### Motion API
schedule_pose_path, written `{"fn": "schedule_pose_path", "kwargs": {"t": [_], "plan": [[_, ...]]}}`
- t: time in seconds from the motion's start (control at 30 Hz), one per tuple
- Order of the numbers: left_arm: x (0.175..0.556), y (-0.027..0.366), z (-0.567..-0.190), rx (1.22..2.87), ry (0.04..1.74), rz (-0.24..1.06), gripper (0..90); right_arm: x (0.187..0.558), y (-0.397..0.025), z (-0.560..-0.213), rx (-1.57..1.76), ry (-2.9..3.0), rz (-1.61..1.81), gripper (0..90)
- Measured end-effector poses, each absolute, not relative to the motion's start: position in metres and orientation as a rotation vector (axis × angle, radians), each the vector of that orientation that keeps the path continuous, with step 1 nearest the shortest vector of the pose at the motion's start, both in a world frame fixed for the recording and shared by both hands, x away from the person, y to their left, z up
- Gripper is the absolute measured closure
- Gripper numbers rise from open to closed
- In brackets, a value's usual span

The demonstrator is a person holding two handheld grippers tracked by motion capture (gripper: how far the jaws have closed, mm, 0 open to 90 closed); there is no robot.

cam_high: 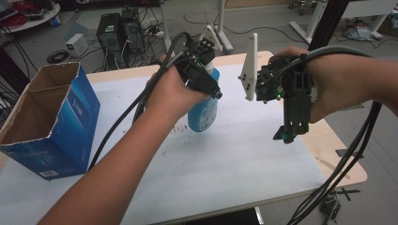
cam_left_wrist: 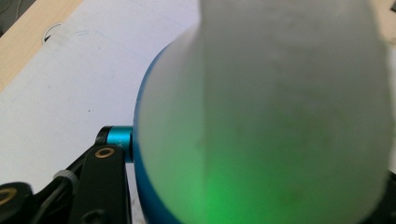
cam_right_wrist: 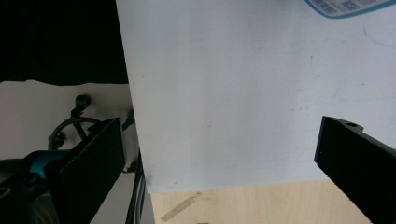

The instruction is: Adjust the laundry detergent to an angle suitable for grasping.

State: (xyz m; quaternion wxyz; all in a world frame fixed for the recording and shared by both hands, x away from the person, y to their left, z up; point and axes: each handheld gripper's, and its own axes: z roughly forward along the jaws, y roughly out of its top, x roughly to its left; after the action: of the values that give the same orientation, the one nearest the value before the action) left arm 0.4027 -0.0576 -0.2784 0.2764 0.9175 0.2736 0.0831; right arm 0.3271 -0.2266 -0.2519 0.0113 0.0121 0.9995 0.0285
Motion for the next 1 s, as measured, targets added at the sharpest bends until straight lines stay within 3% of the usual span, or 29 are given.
{"fn": "schedule_pose_path", "kwargs": {"t": [0.47,1.0], "plan": [[0.382,-0.003,-0.239,2.496,0.508,0.109,42.3,0.332,-0.2,-0.251,-0.018,3.126,0.077,1.3],[0.37,0.042,-0.236,2.601,0.286,0.016,42.3,0.358,-0.166,-0.258,-0.075,3.148,0.089,1.3]]}}
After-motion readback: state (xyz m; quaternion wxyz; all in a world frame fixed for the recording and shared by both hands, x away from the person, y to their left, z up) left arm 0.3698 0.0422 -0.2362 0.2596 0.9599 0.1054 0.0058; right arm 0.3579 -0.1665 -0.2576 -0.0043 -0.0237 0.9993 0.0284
